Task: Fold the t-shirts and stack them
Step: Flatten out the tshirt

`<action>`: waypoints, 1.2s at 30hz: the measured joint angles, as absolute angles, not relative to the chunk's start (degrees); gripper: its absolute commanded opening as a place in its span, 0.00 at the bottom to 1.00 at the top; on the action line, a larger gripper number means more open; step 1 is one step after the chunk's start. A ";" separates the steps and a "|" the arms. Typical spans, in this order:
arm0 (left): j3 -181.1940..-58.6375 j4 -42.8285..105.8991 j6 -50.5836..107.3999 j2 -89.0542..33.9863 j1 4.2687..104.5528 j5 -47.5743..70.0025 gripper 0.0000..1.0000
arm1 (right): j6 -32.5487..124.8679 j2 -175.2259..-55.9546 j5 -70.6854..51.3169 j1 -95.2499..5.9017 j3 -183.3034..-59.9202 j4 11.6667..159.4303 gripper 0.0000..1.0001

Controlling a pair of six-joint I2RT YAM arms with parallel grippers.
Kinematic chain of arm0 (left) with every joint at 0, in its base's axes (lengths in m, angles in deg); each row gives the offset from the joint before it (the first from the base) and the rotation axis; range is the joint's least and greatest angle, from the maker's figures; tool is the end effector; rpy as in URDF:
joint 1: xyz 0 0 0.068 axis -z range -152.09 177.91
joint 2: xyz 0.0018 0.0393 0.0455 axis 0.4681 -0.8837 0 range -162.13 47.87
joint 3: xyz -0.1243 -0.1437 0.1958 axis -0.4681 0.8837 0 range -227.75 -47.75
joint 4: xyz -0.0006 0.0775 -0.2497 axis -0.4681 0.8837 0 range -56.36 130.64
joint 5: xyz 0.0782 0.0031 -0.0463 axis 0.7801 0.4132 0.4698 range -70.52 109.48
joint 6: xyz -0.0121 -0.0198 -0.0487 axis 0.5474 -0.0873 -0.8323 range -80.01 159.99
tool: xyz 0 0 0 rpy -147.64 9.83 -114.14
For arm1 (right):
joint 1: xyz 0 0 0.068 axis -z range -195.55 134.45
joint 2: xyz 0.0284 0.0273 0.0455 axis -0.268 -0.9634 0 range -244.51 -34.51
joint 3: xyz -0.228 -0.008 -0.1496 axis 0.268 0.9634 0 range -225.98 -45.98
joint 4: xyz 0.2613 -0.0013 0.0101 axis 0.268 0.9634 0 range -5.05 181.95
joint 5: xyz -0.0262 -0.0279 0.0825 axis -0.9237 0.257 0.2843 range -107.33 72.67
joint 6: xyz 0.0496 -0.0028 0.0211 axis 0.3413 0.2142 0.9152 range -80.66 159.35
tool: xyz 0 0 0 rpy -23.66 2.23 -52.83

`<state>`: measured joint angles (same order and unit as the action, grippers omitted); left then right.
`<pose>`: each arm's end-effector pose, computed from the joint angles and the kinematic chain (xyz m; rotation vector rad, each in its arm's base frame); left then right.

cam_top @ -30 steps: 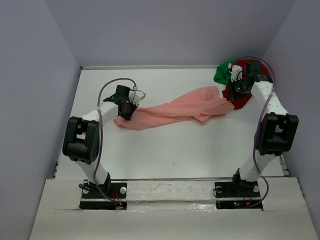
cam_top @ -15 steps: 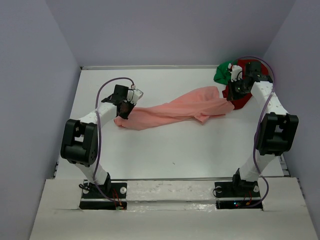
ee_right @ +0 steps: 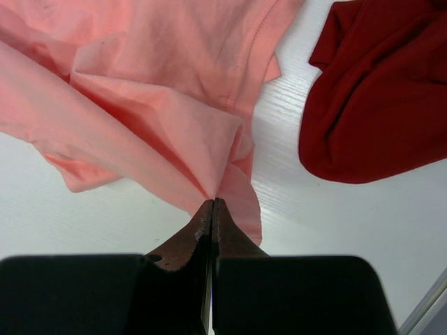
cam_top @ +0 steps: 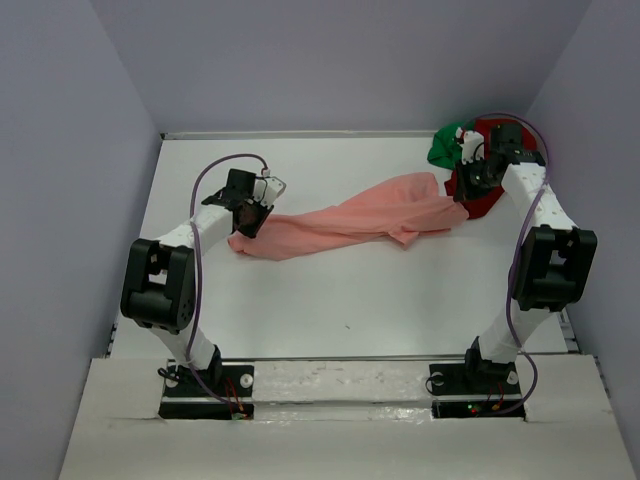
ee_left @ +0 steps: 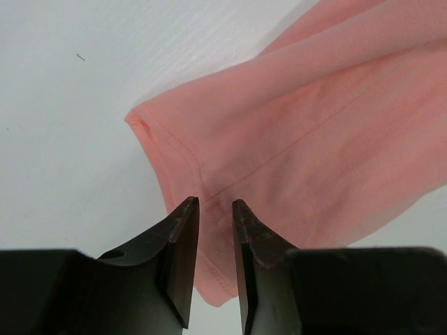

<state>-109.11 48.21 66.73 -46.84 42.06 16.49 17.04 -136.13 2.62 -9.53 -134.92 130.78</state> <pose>0.3417 -0.0880 0.2107 0.8629 2.2460 0.0391 0.3807 -0.0279 0.2851 -0.4801 2.4734 0.2553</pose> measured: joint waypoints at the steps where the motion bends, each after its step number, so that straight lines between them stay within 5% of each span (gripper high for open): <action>1: -109.11 48.18 66.73 -46.87 42.06 16.40 0.37 | 17.02 -136.13 2.62 -9.53 -134.82 130.75 0.00; 12: -109.11 47.97 66.71 -50.23 42.06 14.39 0.36 | 16.65 -136.11 2.60 -9.53 -134.20 130.80 0.00; 23: -109.13 47.57 66.73 -50.43 42.06 13.91 0.00 | 16.62 -136.11 2.60 -9.53 -134.20 130.80 0.00; 36: -109.11 47.62 66.69 -47.37 42.06 13.98 0.00 | 16.62 -136.11 2.60 -9.53 -134.20 130.84 0.00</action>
